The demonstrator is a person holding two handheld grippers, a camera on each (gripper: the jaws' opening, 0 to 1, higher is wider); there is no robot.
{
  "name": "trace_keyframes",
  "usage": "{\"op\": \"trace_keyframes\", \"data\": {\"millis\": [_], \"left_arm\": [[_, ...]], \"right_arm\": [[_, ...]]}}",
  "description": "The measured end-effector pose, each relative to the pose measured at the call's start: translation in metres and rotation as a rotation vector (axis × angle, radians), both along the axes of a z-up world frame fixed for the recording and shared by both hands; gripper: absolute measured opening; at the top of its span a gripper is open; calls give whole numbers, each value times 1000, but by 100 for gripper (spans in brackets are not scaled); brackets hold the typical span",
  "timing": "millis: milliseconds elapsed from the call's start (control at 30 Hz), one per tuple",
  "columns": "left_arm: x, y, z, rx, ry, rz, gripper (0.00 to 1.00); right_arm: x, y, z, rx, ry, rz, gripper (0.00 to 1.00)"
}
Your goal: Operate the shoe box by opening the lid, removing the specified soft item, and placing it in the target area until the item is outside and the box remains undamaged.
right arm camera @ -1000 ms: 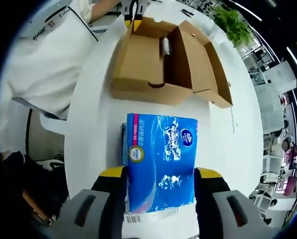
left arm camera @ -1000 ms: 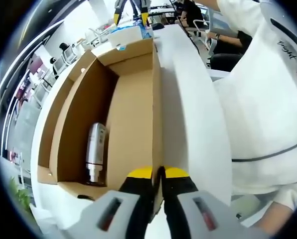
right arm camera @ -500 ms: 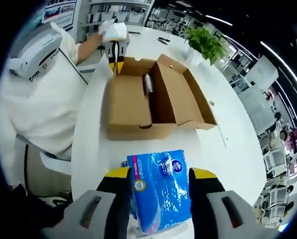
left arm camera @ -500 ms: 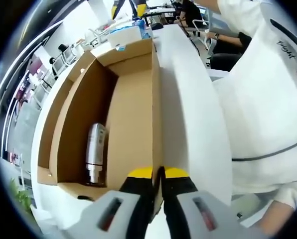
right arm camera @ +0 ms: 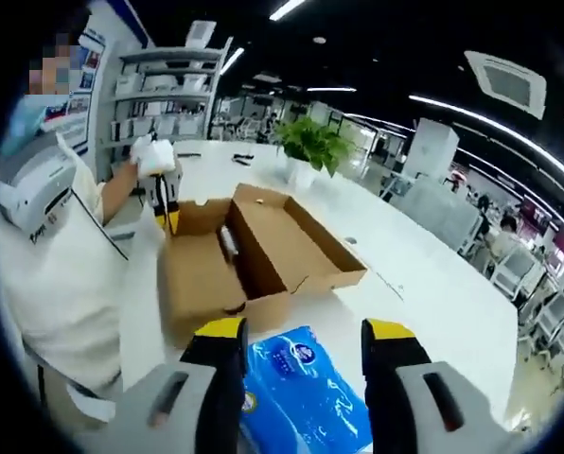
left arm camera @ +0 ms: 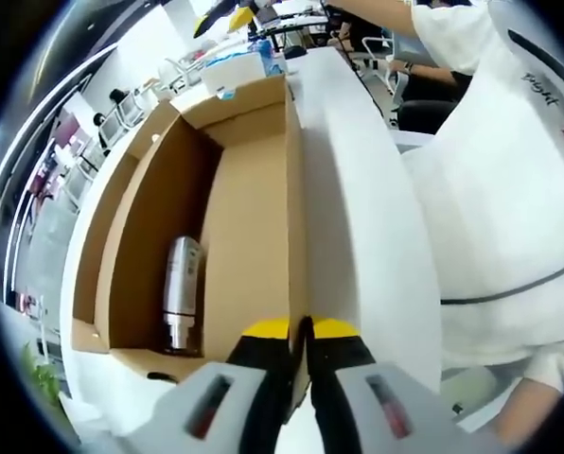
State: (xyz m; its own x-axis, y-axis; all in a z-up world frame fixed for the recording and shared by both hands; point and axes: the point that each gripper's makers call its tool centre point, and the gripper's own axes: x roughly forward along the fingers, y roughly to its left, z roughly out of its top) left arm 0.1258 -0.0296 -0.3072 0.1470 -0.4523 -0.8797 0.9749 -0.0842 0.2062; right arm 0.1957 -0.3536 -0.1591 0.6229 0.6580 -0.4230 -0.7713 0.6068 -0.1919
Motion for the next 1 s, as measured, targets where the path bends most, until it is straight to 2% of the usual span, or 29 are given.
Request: {"op": "trace_keyframes", "data": {"millis": [33,100,167,200,267,400,467,533,600,633,667,700,733,767,833,867,900,967,1000], "left_arm": [[0,0,0,-1,1,-2,4],[-1,0,0,-4,9,-1,3],[-1,0,-1,-11,21,6,3],[0,0,-1,-14,22,1,3],[-2,0,-1,-8,2,-36,3],[-2,0,-1,-18,3,-30,2],[-2,0,-1,-19,7,-33,2],[-2,0,-1,-16,8,-41,2],[-2,0,-2,-15,15,-38,2],[-2,0,-2,-20,22,-34,2],[-2,0,-2,-25,25,-35,2],[-2,-1,-2,-25,25,-36,2],[-2,0,-2,-22,28,-35,2],[-2,0,-2,-21,39,-19,2],[-1,0,-2,-26,51,-3,1],[-2,0,-2,-29,49,-5,1],[-2,0,-2,-30,45,-10,1],[-2,0,-3,-29,41,-12,1],[-2,0,-3,-29,41,-11,1]], "right_arm": [[0,0,7,42,-28,-2,49],[-2,2,13,102,-32,2,49],[-9,7,25,226,-18,31,50],[-9,7,31,293,-2,10,50],[-7,1,36,356,-4,-2,52],[-7,-3,31,367,0,-37,53],[-6,-2,35,386,-45,-58,54],[0,-8,40,391,-93,-117,58],[-1,-13,48,422,-115,-176,47],[0,-17,58,436,-174,-214,42],[-2,-17,65,430,-229,-228,41],[-5,-14,74,479,-253,-240,44],[-8,-10,78,519,-247,-236,48],[-11,-7,76,545,-212,-255,55],[-13,-11,76,518,-237,-282,58],[-13,-15,77,525,-246,-308,56],[-14,-17,80,579,-246,-333,55],[-16,-21,79,592,-254,-348,58],[-17,-21,77,575,-258,-341,61]]}}
